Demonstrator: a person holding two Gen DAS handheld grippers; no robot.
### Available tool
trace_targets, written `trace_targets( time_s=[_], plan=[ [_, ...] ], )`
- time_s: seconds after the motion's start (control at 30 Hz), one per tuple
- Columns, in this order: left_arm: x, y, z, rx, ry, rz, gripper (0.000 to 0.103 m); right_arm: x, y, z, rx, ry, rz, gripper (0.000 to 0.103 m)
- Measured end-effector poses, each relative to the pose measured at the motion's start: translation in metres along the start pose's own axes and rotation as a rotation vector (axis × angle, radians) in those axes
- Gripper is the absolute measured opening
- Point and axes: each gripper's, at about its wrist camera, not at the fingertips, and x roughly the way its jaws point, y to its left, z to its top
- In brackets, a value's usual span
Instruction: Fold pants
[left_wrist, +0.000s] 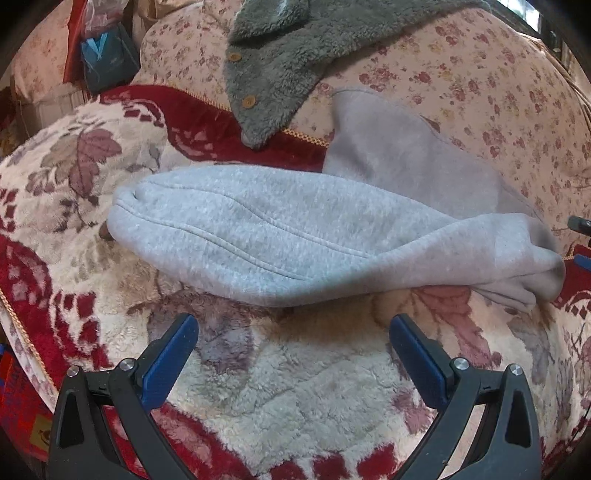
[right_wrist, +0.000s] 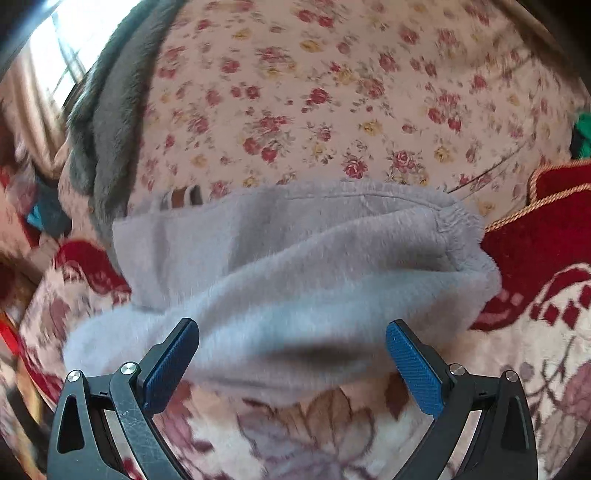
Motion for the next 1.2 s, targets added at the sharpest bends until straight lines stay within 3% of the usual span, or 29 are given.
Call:
trace_targets(
  time_s=[0.1, 0.27, 0.4, 0.43, 0.47, 0.53, 0.63, 0.73, 1.03, 1.2],
  plan=[
    [0.005, -0.001, -0.001, -0.002, -0.002, -0.004, 0.103, 0.027, -0.004, 0.021, 0.086, 0.08, -0.01, 0.103],
    [0.009, -0.004, -0.001, 0.026, -0.015, -0.002, 0.103, 0.074, -0.009, 0.043, 0.193, 0.221, -0.109, 0.103],
    [0.014, 0.001, -0.002, 0.016, -0.006, -0.014, 0.103, 0.113, -0.012, 0.046, 0.235, 0.313, -0.108, 0.1],
    [0.016, 0.004, -0.002, 0.008, -0.001, -0.015, 0.103, 0.119, -0.013, 0.045, 0.223, 0.323, -0.119, 0.084],
    [0.017, 0.006, -0.002, 0.003, 0.0, -0.014, 0.103, 0.123, -0.013, 0.044, 0.216, 0.332, -0.113, 0.057],
    [0.019, 0.013, -0.003, -0.013, 0.002, -0.013, 0.103, 0.127, -0.015, 0.039, 0.216, 0.338, -0.069, 0.041],
    [0.022, 0.022, -0.004, -0.042, 0.005, -0.007, 0.103, 0.114, -0.009, 0.032, 0.153, 0.298, -0.064, 0.023],
    [0.023, 0.027, -0.004, -0.065, 0.007, -0.004, 0.103, 0.088, -0.007, 0.023, 0.109, 0.251, -0.048, 0.017],
    [0.011, 0.037, -0.009, -0.097, -0.008, -0.024, 0.103, -0.015, -0.016, -0.012, 0.108, 0.121, 0.064, 0.015],
    [0.003, 0.045, -0.011, -0.109, -0.022, -0.051, 0.103, -0.045, -0.014, -0.037, 0.121, 0.112, 0.097, 0.015]
  ],
)
